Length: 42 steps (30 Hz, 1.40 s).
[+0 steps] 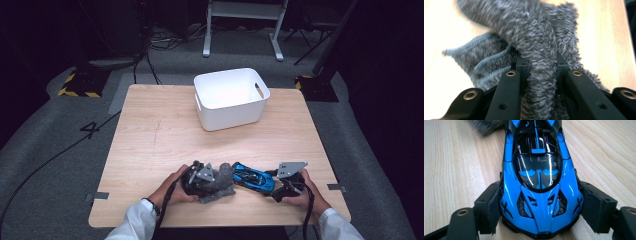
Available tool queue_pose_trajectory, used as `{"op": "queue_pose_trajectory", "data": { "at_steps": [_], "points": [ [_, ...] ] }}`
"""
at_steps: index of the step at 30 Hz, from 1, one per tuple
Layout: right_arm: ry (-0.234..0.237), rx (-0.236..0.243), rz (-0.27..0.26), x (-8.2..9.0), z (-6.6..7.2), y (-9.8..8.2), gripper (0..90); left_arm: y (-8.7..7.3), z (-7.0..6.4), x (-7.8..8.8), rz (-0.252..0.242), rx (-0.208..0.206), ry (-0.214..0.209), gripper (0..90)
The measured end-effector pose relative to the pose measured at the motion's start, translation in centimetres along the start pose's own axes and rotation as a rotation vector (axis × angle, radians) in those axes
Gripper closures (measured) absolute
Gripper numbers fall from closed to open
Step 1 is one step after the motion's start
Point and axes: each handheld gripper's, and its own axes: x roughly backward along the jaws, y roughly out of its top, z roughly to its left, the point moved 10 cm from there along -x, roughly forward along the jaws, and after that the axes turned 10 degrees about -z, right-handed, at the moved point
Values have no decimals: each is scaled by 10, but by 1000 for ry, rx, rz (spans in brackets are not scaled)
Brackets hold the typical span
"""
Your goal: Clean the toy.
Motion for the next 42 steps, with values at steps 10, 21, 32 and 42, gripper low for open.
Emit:
{"op": "queue_pose_trajectory", "data": {
  "at_steps": [10, 21, 32, 42],
  "points": [
    [26, 12, -6, 2, 4, -1, 263, 8, 55, -6, -30, 118, 251, 734],
    [51, 23, 13, 5, 6, -3, 257, -2, 33, 5, 61, 45, 99, 736],
    [22, 16, 38, 6, 4, -4, 210, -32, 30, 34, -25, 200, 239, 464],
    [22, -8, -17, 15, 5, 8, 188, -34, 33, 40, -80, 233, 291, 216]
  ]
}}
